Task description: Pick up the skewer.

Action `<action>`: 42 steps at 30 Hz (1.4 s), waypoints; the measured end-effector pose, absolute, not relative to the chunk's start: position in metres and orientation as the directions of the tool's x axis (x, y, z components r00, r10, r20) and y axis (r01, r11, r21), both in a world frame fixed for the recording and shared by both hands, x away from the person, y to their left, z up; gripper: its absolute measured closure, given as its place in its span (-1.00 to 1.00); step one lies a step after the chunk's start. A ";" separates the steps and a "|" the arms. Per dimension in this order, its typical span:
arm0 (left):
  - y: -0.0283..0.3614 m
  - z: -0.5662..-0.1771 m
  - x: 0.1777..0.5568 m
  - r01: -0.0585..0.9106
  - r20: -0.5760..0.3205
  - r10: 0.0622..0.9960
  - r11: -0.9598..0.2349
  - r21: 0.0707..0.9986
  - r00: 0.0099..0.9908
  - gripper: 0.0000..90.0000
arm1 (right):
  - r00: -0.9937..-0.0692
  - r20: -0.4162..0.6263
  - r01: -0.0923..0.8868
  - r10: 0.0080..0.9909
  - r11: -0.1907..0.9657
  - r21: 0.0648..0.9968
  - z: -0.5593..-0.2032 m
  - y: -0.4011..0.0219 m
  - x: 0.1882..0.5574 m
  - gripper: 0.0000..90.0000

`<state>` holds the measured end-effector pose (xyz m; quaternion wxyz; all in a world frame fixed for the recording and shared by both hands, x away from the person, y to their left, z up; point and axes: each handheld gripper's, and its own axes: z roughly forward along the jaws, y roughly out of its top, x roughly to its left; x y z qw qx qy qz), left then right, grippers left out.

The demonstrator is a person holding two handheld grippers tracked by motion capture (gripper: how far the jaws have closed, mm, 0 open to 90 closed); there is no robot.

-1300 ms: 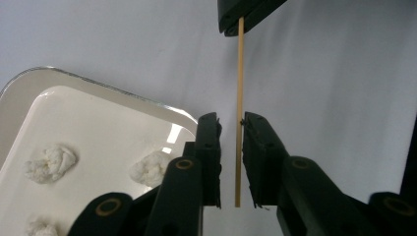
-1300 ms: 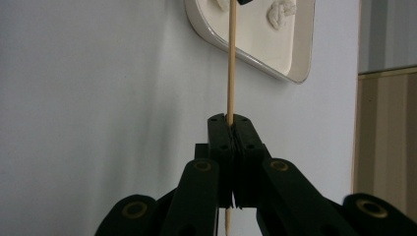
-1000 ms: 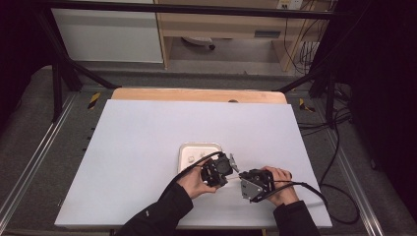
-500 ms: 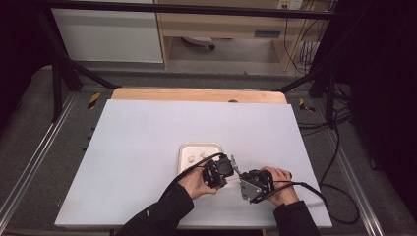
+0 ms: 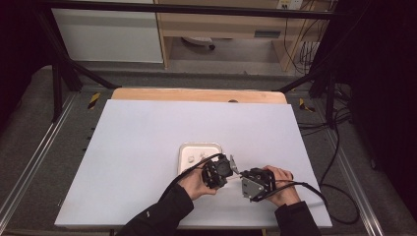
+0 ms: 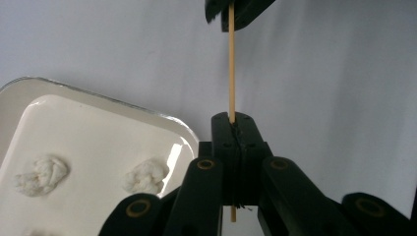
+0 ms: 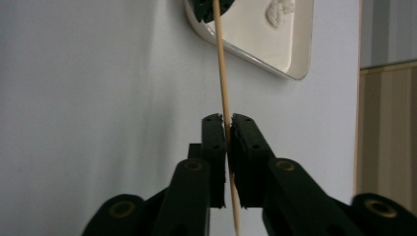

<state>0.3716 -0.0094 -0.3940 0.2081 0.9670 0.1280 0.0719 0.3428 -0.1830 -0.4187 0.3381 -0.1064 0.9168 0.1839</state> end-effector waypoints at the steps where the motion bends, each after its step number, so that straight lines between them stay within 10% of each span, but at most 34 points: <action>1: -0.007 -0.394 0.373 0.217 0.088 0.279 -0.880 0.422 0.956 0.98 | -0.758 -0.651 -0.294 -0.040 0.912 0.286 -0.418 -0.184 0.344 0.64; 21: 0.069 -0.385 0.373 0.314 0.066 0.419 -0.766 0.561 0.906 0.98 | -0.765 -0.269 0.270 0.586 0.670 0.691 -0.418 -0.222 0.358 -0.71; 42: 0.173 -0.396 0.347 0.419 -0.001 0.640 -0.501 0.758 0.768 0.98 | -0.718 -0.003 0.470 0.696 0.488 0.736 -0.413 -0.210 0.363 -0.98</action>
